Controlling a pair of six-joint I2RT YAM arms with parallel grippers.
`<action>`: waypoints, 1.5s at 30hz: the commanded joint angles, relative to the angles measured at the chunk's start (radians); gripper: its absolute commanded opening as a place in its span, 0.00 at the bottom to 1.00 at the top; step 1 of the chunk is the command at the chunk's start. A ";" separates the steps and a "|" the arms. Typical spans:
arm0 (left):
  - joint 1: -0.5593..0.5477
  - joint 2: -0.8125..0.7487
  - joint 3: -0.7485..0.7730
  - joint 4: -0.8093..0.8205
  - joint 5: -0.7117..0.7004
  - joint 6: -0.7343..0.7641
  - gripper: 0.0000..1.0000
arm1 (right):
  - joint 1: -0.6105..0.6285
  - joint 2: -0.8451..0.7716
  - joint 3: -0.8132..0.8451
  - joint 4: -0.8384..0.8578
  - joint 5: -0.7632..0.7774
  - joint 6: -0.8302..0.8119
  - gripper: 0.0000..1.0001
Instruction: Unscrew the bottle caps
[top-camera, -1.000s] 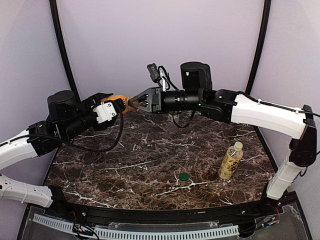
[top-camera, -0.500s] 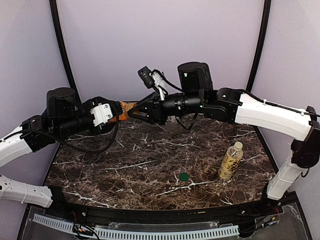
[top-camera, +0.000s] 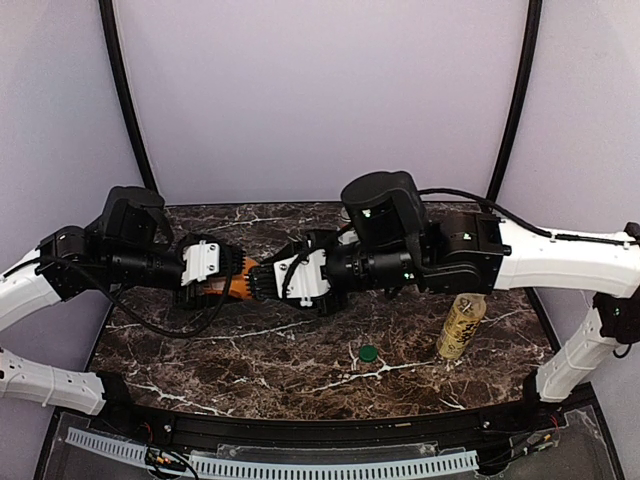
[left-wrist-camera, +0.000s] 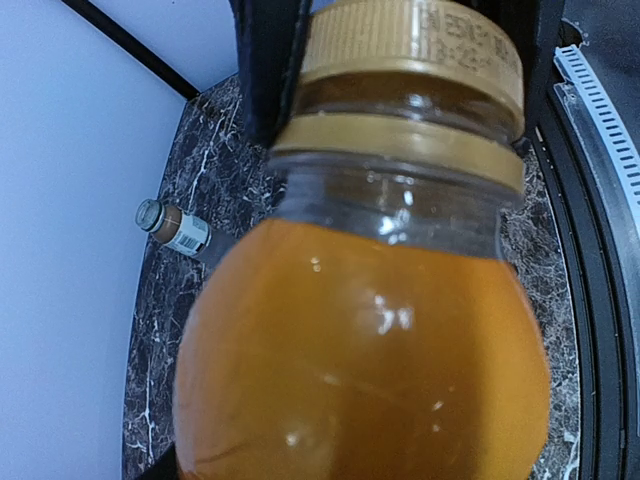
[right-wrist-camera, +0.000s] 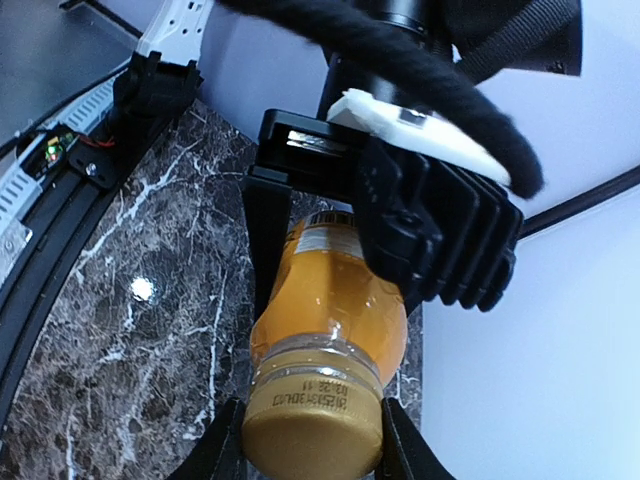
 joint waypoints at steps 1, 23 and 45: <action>-0.002 0.003 -0.002 -0.080 0.049 0.000 0.11 | 0.051 -0.031 -0.022 -0.020 0.136 -0.284 0.00; 0.006 -0.046 -0.078 -0.014 -0.050 0.013 0.11 | 0.048 -0.192 -0.133 0.108 0.255 -0.151 0.00; 0.357 -0.270 -0.261 0.274 -0.109 -0.495 0.21 | -0.185 0.609 0.375 -0.669 -0.011 0.939 0.00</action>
